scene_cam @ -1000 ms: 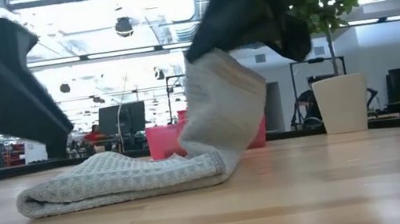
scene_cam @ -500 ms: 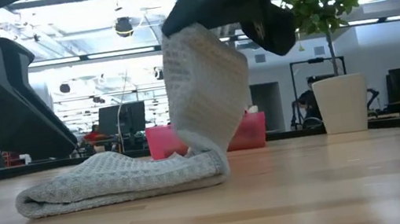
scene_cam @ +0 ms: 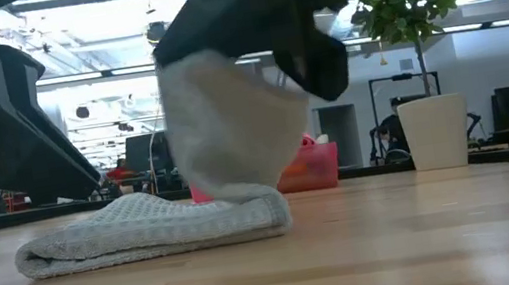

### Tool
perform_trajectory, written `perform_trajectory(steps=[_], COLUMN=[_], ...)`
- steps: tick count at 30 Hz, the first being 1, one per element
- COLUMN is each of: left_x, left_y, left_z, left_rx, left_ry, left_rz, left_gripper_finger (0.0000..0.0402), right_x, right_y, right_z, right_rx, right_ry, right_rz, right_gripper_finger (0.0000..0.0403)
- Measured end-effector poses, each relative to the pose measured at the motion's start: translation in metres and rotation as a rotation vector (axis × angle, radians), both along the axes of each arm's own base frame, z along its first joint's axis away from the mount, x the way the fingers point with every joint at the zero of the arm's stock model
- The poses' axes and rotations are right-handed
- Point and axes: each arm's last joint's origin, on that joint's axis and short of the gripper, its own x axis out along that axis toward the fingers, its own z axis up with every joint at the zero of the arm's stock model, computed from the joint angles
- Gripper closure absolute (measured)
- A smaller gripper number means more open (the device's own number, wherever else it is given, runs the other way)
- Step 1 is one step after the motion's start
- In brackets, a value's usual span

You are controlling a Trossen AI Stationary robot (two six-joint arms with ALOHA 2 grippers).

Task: Fold microfiber towels
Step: Fold the gray microfiber cloth

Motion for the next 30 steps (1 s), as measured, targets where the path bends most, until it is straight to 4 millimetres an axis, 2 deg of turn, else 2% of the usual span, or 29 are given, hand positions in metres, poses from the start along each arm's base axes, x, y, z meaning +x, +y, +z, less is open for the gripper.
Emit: perform_trajectory(steps=[4, 8, 13, 18, 21, 30], left_x=[0.000, 0.000, -0.003, -0.005, -0.005, -0.007], left_y=[0.000, 0.000, -0.004, -0.007, -0.005, -0.007], left_z=[0.000, 0.000, 0.001, 0.002, 0.001, 0.000], left_rx=[-0.004, -0.005, 0.014, 0.012, 0.006, -0.025], left_ry=[-0.001, 0.003, -0.006, -0.007, 0.001, 0.039], left_rz=[0.001, 0.000, -0.015, -0.020, -0.017, -0.031], left_gripper_finger=[0.0315, 0.0315, 0.0315, 0.0315, 0.0315, 0.0315], right_x=[0.015, 0.021, 0.023, 0.033, 0.039, 0.041], right_y=[0.006, 0.008, 0.002, 0.002, 0.001, 0.001], right_z=[0.002, 0.013, 0.012, -0.015, -0.024, -0.025], right_rx=[-0.045, -0.078, -0.080, -0.037, 0.000, -0.007], right_ry=[0.014, 0.008, 0.011, 0.021, 0.014, 0.014], right_rz=[0.016, 0.033, 0.019, 0.056, 0.075, 0.091], right_gripper_finger=[0.0374, 0.0374, 0.0377, 0.0372, 0.0371, 0.0366])
